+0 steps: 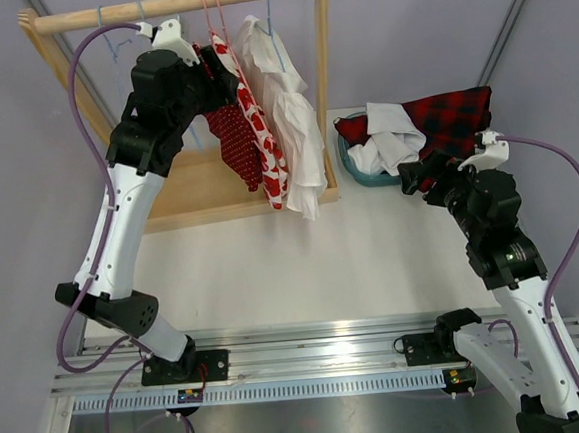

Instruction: Remove the skirt from the hanger

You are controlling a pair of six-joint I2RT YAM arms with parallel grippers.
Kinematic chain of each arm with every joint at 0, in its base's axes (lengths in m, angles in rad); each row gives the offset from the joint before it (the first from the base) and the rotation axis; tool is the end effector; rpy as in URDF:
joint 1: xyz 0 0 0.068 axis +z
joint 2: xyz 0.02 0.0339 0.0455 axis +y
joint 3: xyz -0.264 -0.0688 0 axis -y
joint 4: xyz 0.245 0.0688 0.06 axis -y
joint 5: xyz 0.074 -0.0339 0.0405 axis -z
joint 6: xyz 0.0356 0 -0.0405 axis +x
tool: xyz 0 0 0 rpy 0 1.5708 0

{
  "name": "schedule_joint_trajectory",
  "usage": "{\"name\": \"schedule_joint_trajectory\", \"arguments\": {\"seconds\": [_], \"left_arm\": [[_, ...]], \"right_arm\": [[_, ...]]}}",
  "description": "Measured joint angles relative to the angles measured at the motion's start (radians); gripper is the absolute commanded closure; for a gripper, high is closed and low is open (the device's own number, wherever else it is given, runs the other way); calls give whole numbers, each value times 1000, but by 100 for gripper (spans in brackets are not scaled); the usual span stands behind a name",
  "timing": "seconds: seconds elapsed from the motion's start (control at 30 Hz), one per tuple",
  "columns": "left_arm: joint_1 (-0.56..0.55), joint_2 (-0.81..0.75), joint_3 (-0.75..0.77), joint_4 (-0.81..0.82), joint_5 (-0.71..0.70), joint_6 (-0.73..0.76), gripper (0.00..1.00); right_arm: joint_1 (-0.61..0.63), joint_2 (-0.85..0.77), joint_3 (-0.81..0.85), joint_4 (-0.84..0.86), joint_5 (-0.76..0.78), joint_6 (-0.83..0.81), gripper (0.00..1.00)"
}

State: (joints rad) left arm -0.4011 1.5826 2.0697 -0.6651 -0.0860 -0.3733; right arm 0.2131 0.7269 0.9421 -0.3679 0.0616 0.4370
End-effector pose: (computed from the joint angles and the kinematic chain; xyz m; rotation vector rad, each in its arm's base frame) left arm 0.2951 -0.1218 0.5258 -0.0391 1.7733 -0.4890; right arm 0.1544 0.0312 0.3832 0.2403 1.7254 0.4262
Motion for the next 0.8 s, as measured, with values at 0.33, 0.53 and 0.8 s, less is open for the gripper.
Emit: {"name": "schedule_joint_trajectory", "arguments": {"seconds": [0.33, 0.53, 0.8], "left_arm": [[1, 43, -7, 60, -58, -44, 53], [1, 104, 2, 82, -61, -54, 80], [0, 150, 55, 29, -96, -60, 100]], "right_arm": [[0, -32, 14, -35, 0, -15, 1], [0, -31, 14, -35, 0, -15, 1], [0, -28, 16, -34, -37, -21, 0]]}}
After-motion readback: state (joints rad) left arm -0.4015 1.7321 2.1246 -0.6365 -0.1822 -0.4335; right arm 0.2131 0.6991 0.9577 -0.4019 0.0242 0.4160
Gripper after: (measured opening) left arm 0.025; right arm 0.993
